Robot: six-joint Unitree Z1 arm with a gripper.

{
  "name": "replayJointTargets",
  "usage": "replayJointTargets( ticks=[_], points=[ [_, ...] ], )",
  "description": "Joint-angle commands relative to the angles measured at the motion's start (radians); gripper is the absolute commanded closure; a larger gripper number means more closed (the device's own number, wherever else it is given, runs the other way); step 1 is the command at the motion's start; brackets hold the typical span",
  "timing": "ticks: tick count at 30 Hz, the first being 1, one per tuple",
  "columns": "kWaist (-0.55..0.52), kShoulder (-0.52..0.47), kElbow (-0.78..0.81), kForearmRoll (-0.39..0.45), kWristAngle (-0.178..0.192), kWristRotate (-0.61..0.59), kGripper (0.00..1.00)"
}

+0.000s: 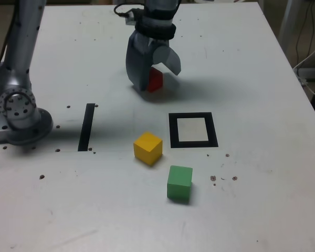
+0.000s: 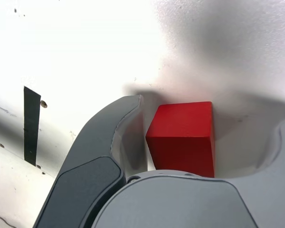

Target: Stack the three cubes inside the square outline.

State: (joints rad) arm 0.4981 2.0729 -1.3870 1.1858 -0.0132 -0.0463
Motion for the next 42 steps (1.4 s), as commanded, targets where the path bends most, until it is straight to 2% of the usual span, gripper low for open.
replayJointTargets(
  ticks=[1, 5, 9, 28, 42],
  points=[
    [0.002, 0.009, -0.004, 0.003, -0.006, -0.004, 0.43],
    [0.002, 0.012, -0.002, 0.001, -0.009, -0.009, 0.65],
    [0.003, 0.012, 0.002, -0.002, -0.007, -0.008, 0.74],
    [-0.023, 0.006, -0.018, 0.001, -0.004, -0.001, 0.74],
    [-0.245, -0.001, -0.118, 0.041, -0.025, -0.004, 0.74]
  ],
)
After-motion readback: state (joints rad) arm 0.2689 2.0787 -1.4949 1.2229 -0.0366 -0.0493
